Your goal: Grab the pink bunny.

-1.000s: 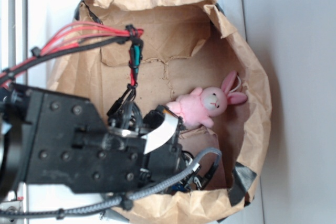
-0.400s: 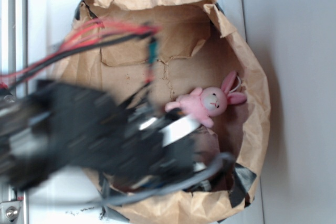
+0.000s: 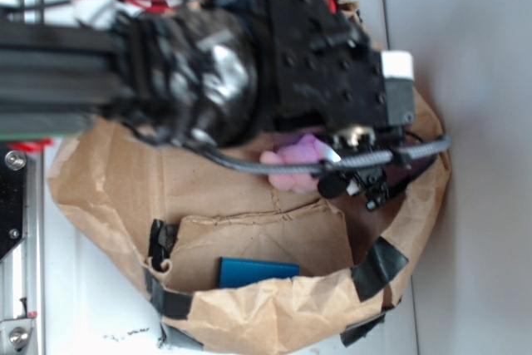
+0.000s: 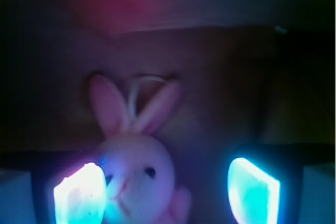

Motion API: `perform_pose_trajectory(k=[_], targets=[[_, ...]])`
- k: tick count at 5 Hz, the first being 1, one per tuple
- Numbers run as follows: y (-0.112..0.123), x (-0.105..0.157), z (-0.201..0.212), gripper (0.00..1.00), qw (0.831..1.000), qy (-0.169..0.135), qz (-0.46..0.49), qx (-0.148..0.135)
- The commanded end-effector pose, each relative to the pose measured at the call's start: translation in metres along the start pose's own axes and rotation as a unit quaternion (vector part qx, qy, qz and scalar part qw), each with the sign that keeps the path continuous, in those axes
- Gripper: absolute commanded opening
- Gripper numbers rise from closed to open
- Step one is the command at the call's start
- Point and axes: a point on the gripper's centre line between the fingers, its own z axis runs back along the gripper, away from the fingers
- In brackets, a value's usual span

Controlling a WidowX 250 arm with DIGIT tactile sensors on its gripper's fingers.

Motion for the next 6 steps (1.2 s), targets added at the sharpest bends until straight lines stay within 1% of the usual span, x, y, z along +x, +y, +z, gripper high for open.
perform_pose_trajectory(k=[1, 3, 4, 5, 6], targets=[[-0.004, 0.031, 0.019, 1.0, 0.997, -0.009, -0.053, -0.057], [-0.004, 0.031, 0.019, 1.0, 0.997, -0.009, -0.053, -0.057], [-0.007, 0.023, 0.028, 1.0, 0.997, 0.013, 0.001, -0.082], [-0.021, -0.006, 0.045, 1.0, 0.994, 0.036, 0.02, -0.1], [-0.032, -0.025, 0.06, 1.0, 0.991, 0.043, 0.004, -0.13]])
